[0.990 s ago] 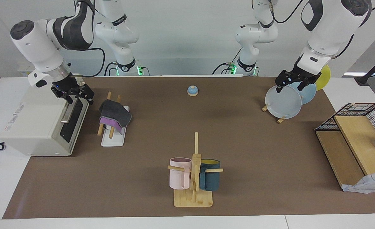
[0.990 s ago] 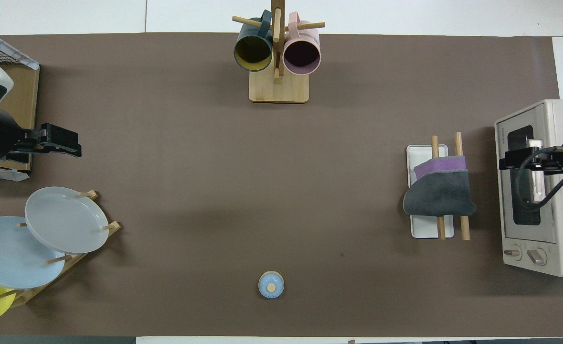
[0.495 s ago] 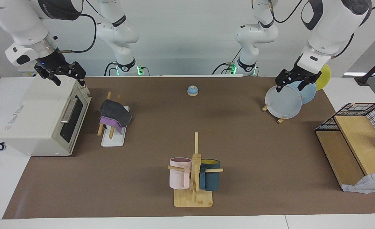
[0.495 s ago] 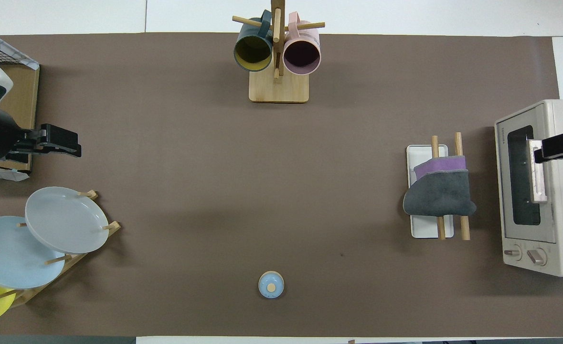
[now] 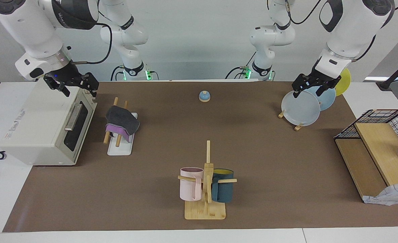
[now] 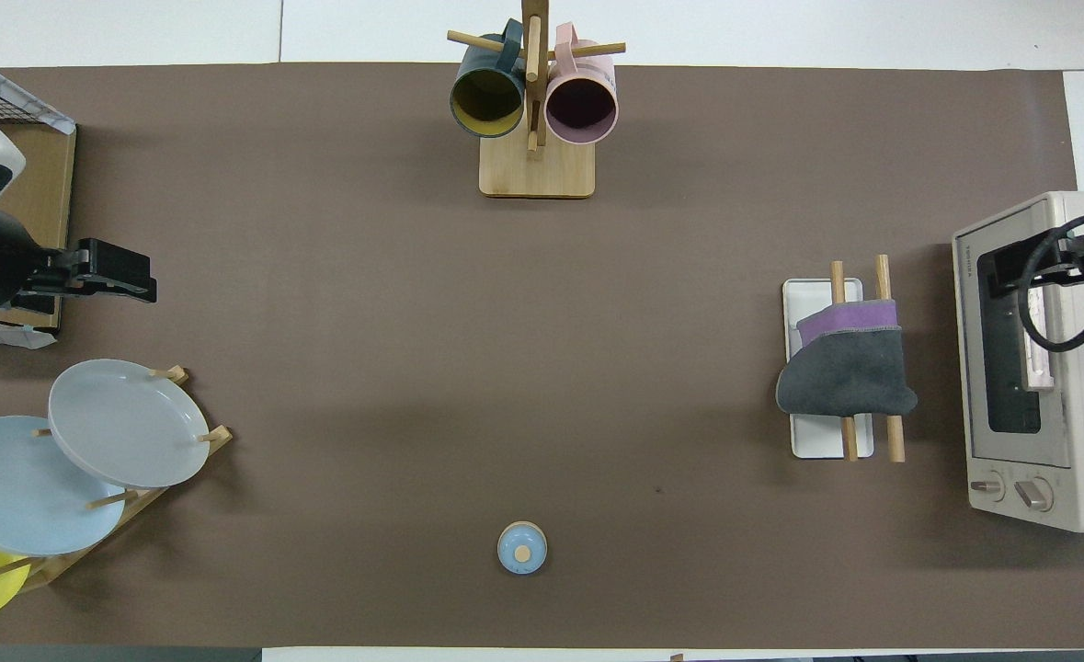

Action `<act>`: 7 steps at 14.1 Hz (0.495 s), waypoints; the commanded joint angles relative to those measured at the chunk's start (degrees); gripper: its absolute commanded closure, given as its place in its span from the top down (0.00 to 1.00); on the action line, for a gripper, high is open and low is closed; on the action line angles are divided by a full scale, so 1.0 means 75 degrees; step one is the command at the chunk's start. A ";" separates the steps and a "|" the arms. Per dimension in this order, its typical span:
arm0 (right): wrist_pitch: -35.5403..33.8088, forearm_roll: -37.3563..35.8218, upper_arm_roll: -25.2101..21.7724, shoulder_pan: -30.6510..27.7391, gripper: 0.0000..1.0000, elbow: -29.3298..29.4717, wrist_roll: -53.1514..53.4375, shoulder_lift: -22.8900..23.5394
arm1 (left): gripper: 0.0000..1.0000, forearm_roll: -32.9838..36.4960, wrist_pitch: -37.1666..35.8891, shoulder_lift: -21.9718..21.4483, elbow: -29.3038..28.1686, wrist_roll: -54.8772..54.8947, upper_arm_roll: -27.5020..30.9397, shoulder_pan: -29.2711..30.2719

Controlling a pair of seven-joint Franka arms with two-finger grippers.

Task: Fold towel and hang on rack

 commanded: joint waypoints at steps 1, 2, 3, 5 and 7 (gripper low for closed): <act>0.0015 -0.0115 -0.0074 -0.0023 1.00 -0.0002 0.0079 -0.0034 | 1.00 0.0205 -0.0068 -0.0038 0.0060 0.0098 0.0107 -0.0136; 0.0002 -0.0127 -0.0074 -0.0024 1.00 0.0046 0.0091 -0.0011 | 1.00 0.0206 -0.0068 -0.0038 0.0060 0.0098 0.0107 -0.0136; 0.0095 -0.0115 -0.0074 -0.0024 1.00 0.0035 0.0103 -0.0010 | 1.00 0.0217 -0.0068 -0.0038 0.0060 0.0098 0.0107 -0.0136; 0.0190 -0.0115 -0.0074 0.0011 1.00 0.0058 0.0091 0.0001 | 1.00 0.0217 -0.0056 -0.0038 0.0060 0.0098 0.0107 -0.0136; 0.0167 -0.0092 -0.0062 0.0012 1.00 0.0058 0.0091 0.0001 | 1.00 0.0217 -0.0033 -0.0038 0.0060 0.0098 0.0107 -0.0136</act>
